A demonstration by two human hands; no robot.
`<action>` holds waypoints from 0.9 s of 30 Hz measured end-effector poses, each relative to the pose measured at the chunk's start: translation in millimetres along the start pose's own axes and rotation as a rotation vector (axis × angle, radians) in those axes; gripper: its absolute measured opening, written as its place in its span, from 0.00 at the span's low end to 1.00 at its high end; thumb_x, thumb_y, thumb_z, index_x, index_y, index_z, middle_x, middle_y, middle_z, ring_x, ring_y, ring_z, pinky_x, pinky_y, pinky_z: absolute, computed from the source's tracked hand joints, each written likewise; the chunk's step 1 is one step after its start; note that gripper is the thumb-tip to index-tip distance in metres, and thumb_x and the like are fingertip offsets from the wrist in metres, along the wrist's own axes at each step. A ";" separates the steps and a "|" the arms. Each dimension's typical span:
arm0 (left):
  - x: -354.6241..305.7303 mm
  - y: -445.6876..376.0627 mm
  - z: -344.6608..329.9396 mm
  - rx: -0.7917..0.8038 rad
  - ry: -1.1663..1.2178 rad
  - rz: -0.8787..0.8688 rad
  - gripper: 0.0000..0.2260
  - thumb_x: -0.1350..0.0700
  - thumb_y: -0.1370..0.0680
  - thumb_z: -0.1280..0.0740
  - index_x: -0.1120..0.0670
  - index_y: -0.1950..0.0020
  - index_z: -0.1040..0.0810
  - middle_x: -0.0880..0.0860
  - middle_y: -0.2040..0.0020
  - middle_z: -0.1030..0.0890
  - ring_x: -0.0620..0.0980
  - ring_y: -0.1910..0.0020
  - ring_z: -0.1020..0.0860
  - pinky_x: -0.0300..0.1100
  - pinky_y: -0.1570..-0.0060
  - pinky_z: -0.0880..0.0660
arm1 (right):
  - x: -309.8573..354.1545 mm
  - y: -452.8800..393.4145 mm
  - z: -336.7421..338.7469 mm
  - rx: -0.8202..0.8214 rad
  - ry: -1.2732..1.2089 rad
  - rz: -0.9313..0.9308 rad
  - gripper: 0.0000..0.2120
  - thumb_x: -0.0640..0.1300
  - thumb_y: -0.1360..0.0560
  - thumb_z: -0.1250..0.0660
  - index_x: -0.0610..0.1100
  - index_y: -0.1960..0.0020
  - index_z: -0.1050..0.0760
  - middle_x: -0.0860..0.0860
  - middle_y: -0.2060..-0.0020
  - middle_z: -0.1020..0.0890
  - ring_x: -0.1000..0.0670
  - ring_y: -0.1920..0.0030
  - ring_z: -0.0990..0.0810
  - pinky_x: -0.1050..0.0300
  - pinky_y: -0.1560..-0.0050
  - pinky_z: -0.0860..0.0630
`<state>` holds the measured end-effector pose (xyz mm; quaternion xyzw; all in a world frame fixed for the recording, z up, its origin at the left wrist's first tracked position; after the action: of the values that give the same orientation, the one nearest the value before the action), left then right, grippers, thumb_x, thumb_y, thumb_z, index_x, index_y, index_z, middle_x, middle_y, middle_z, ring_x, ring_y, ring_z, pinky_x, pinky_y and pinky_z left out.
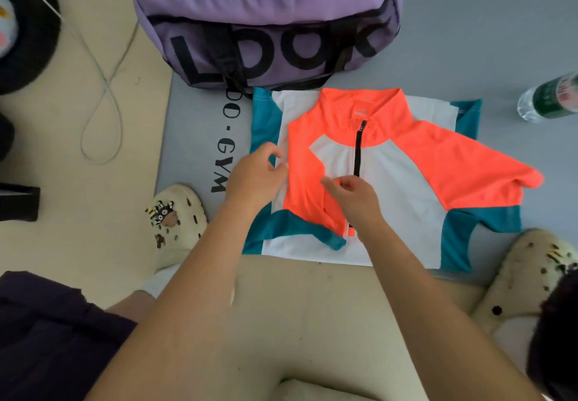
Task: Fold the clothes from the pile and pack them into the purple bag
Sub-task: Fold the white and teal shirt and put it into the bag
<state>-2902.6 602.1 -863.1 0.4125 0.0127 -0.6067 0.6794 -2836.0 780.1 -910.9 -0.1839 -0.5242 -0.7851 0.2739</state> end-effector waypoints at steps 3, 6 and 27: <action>2.1 -16.3 -6.7 0.109 -0.151 -0.184 0.21 0.52 0.20 0.37 0.39 0.28 0.34 0.48 0.65 0.26 0.50 0.61 0.25 0.46 0.59 0.27 | -0.9 -1.6 -0.7 0.034 0.081 0.022 0.08 0.47 0.30 0.27 0.48 0.55 0.24 0.58 0.63 0.23 0.60 0.62 0.26 0.63 0.61 0.32; -5.4 -33.3 -18.1 0.224 -0.326 -0.314 0.25 0.48 0.19 0.38 0.34 0.24 0.42 0.44 0.66 0.31 0.48 0.63 0.29 0.44 0.63 0.33 | -3.7 -1.7 5.5 0.079 0.266 0.019 0.06 0.42 0.31 0.30 0.43 0.62 0.28 0.50 0.68 0.26 0.51 0.67 0.29 0.60 0.69 0.34; 31.0 -10.2 -40.6 0.001 -0.241 0.138 0.16 0.40 0.27 0.32 0.53 0.61 0.25 0.49 0.63 0.21 0.51 0.61 0.23 0.44 0.65 0.31 | -3.1 -27.7 25.2 -0.118 0.012 0.143 0.05 0.46 0.25 0.31 0.45 0.54 0.25 0.44 0.59 0.18 0.42 0.61 0.20 0.50 0.57 0.22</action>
<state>-2883.4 601.1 -911.4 0.3370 -0.0977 -0.6036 0.7159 -2850.8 812.5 -923.0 -0.2317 -0.4609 -0.7942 0.3211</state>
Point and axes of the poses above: each hand's wrist, its own y-axis away from the middle knuckle, its own z-axis out of the back of the hand, x = y × z, the point moved 1 cm from there along -y, towards the middle knuckle
